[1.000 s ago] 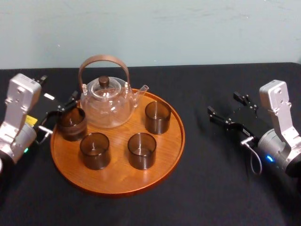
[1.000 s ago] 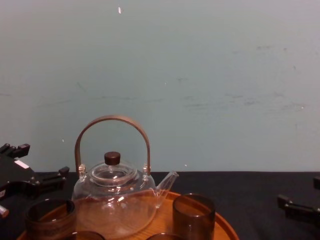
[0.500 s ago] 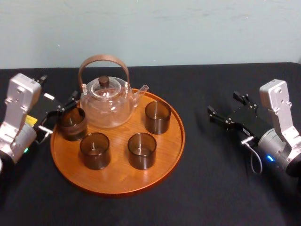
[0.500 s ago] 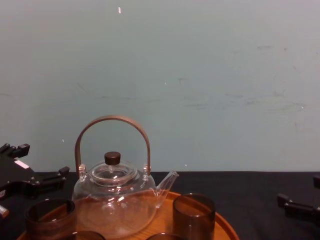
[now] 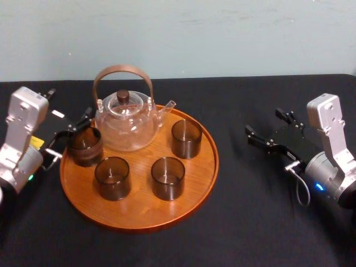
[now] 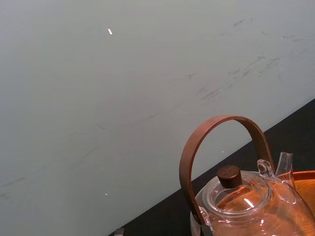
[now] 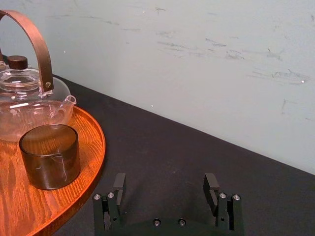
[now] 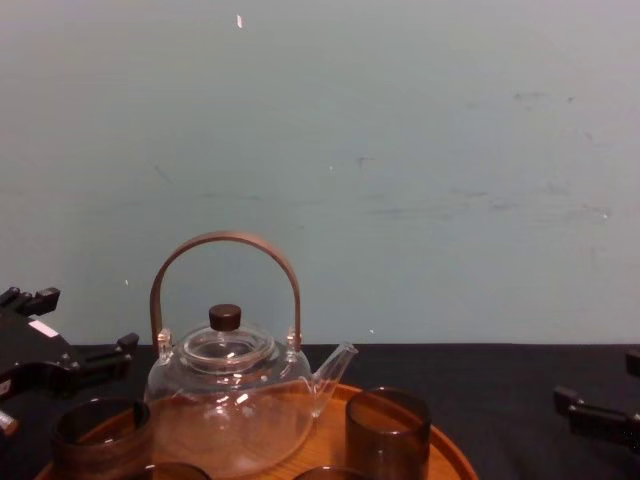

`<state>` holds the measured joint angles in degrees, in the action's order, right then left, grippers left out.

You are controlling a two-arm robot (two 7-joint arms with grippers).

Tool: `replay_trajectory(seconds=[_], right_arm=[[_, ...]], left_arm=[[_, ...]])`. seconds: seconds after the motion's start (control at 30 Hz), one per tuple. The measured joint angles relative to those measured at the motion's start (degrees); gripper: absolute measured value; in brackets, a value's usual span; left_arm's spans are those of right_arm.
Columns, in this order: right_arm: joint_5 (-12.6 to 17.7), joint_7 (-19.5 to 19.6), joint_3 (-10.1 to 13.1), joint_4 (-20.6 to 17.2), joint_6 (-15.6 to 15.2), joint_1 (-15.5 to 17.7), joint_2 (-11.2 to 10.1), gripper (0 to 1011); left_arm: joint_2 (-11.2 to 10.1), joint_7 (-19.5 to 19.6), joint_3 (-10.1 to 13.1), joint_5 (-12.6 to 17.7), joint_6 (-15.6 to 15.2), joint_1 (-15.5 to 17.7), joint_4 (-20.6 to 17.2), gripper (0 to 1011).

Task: Pick up the glass from the table and place it on the tray.

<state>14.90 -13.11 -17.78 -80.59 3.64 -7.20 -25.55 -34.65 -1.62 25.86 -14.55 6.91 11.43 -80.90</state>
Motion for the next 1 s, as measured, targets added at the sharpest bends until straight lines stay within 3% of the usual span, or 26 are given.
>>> replay_trajectory(seconds=[1.0], right_arm=[[0.0,0.0,0.0,0.0,0.0,0.0,0.0,1002]], left_arm=[[0.0,0.0,0.0,0.0,0.0,0.0,0.0,1001]])
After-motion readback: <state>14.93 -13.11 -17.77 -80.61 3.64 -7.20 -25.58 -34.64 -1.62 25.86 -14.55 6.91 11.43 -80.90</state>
